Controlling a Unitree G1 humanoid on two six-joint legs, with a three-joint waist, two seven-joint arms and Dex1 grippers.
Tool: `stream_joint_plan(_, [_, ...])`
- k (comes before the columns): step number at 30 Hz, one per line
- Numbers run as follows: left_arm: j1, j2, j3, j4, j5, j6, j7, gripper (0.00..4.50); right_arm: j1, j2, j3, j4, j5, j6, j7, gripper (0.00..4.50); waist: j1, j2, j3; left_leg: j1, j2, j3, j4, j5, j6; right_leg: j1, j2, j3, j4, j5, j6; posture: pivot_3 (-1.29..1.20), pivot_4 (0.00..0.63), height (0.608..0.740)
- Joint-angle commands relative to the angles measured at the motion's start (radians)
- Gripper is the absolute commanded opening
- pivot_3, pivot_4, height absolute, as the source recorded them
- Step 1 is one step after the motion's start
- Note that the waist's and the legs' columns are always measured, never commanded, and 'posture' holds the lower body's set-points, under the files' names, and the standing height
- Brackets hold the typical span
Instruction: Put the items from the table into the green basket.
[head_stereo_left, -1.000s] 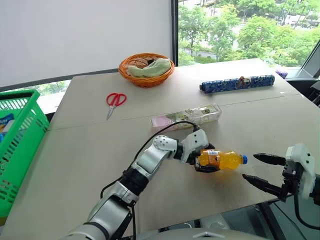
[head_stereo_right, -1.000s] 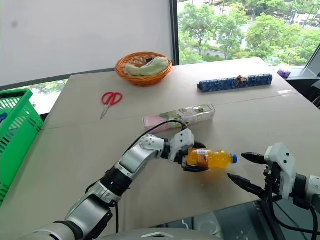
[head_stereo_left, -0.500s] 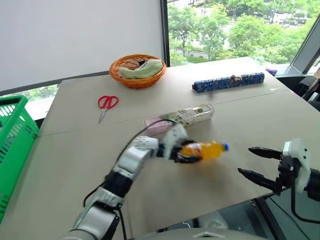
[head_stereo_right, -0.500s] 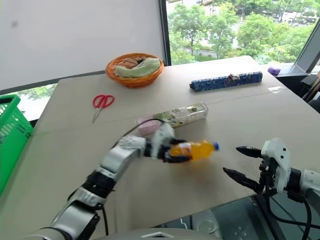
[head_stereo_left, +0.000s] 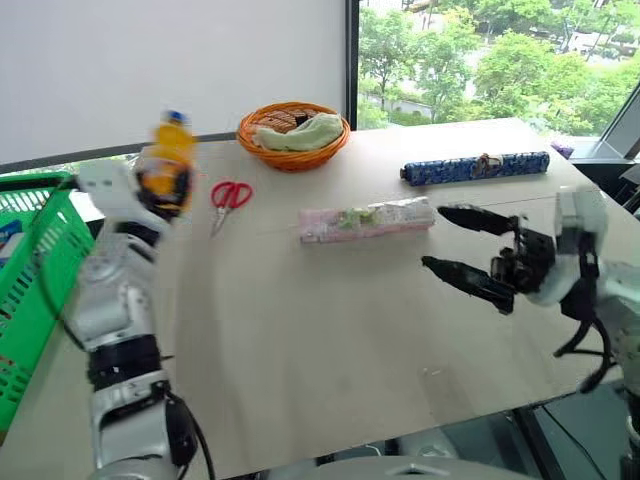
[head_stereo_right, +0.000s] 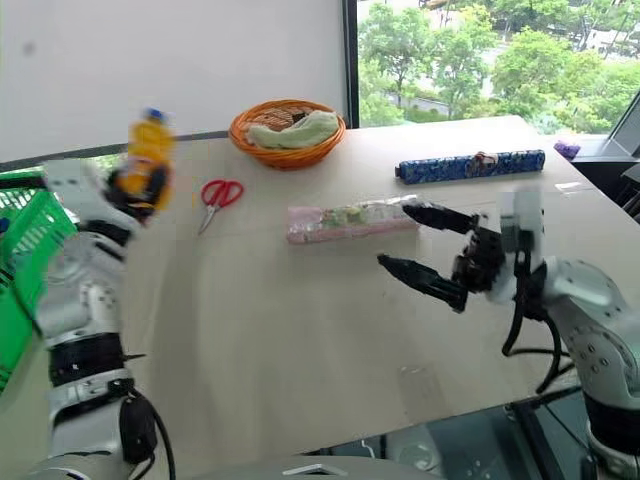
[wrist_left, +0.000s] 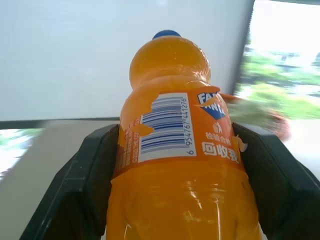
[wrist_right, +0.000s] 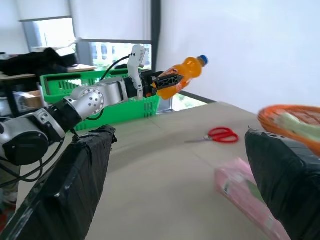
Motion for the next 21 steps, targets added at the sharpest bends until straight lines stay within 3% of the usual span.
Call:
stream_joint_plan(1, [-0.003,0.105,0.115,0.026,0.085,-0.109,0.161,2.94,-0.071,0.015,0.032,0.051,0.003,0.004,0.012,4.5,0.03,-0.003,-0.001,0.0,0.0,0.0,0.0,0.0,0.0,0.0,0.0,0.0,0.0,0.0,0.0,-0.12,0.0,0.74])
stream_joint_plan(3, [0.035,0.164,0.199,0.068,0.114,-0.111,0.241,2.94,-0.11,0.029,0.06,0.079,-0.002,-0.002,0.03,4.5,0.056,-0.008,-0.002,-0.002,0.0,0.0,0.0,-0.001,0.001,-0.002,0.0,0.0,0.0,0.0,0.0,-0.11,0.0,0.74])
stream_joint_plan(5, [0.087,0.206,0.267,0.117,0.131,-0.086,0.301,2.94,-0.133,0.037,0.084,0.092,-0.014,-0.005,0.048,4.5,0.095,-0.013,-0.005,-0.016,0.0,0.0,0.002,0.0,0.0,-0.016,0.0,0.0,0.001,0.0,0.0,-0.09,0.0,0.74])
stream_joint_plan(11, [0.14,0.243,0.232,0.204,0.109,-0.068,0.239,2.94,-0.154,0.051,0.107,0.102,-0.03,-0.009,0.062,4.5,0.149,-0.016,-0.007,-0.016,-0.003,0.0,0.002,-0.002,-0.006,-0.016,-0.005,-0.004,0.001,0.0,-0.001,-0.08,0.0,0.74])
stream_joint_plan(12, [0.137,0.249,0.226,0.22,0.104,-0.072,0.228,3.98,-0.155,0.052,0.108,0.1,-0.032,-0.008,0.063,4.5,0.154,-0.016,-0.007,-0.016,-0.003,0.0,0.002,-0.001,-0.008,-0.016,-0.007,-0.006,0.002,0.001,-0.002,-0.08,0.0,0.74])
stream_joint_plan(13, [0.134,0.253,0.224,0.231,0.099,-0.075,0.221,4.38,-0.155,0.053,0.109,0.099,-0.033,-0.008,0.063,4.5,0.156,-0.017,-0.008,-0.016,-0.003,0.0,0.002,0.001,-0.011,-0.016,-0.009,-0.01,0.003,0.001,-0.003,-0.08,0.0,0.74])
stream_joint_plan(21, [-0.027,0.258,0.138,0.272,0.006,-0.172,0.035,4.44,-0.126,0.043,0.091,0.088,-0.046,-0.01,0.047,4.5,0.141,-0.024,-0.017,-0.015,-0.003,0.0,0.001,0.003,-0.015,-0.015,-0.011,-0.011,0.005,0.004,-0.008,-0.11,0.0,0.74])
